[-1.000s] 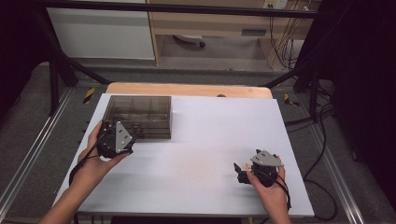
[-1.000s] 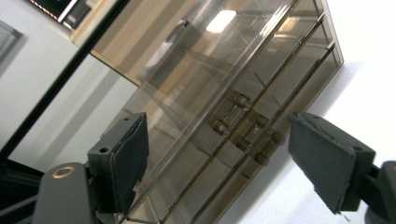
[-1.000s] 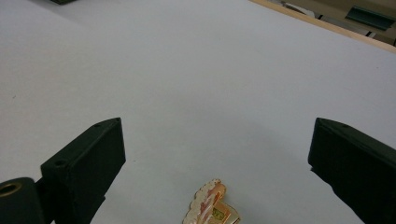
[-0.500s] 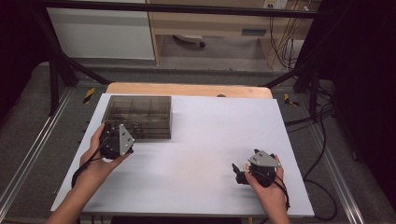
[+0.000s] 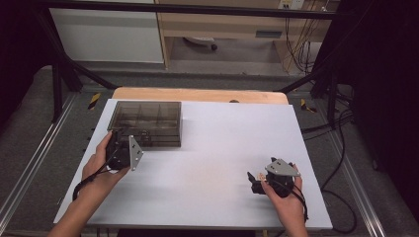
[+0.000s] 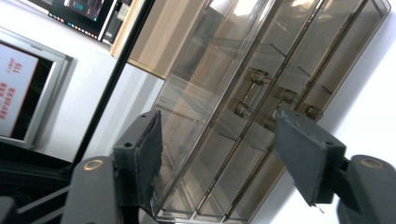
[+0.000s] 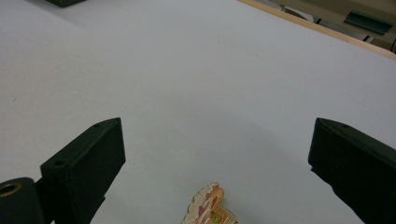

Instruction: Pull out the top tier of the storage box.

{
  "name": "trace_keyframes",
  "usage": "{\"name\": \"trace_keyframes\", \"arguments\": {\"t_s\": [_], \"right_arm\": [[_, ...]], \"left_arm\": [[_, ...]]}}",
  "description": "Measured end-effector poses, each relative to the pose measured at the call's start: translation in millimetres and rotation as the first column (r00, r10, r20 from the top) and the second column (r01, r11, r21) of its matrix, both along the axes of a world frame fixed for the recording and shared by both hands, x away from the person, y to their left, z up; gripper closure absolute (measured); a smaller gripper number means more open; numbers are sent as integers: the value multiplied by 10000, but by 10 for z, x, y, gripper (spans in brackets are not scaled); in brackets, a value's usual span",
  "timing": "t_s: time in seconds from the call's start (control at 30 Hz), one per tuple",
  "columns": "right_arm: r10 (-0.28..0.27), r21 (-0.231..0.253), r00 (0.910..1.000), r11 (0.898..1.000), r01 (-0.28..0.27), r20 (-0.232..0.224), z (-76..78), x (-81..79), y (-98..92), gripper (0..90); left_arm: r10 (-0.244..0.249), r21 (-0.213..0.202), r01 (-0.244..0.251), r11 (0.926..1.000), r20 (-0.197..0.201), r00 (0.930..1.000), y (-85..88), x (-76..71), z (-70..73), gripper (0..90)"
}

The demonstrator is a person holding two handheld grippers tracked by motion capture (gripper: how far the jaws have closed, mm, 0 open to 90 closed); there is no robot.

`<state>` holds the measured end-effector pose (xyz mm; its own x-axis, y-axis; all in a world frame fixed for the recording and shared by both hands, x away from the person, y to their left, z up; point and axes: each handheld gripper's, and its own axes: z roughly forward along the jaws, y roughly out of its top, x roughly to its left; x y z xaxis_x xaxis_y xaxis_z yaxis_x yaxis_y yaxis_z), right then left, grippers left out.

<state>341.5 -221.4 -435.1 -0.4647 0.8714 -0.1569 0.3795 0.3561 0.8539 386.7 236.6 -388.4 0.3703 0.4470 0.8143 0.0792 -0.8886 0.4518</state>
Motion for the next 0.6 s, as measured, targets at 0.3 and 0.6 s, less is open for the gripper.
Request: {"name": "trace_keyframes", "arguments": {"t_s": [0.3, 0.6], "right_arm": [[-4, 18, 10000, 10000, 4, 15, 5, -3, 2, 45], [5, 16, 10000, 10000, -5, -9, 3, -5, 0, 45]], "left_arm": [[3, 600, -21, 9982, 301, 9995, -55, -17, -11, 355], [108, 1062, -155, 9942, 446, 9989, -63, -14, -30, 392]]}}
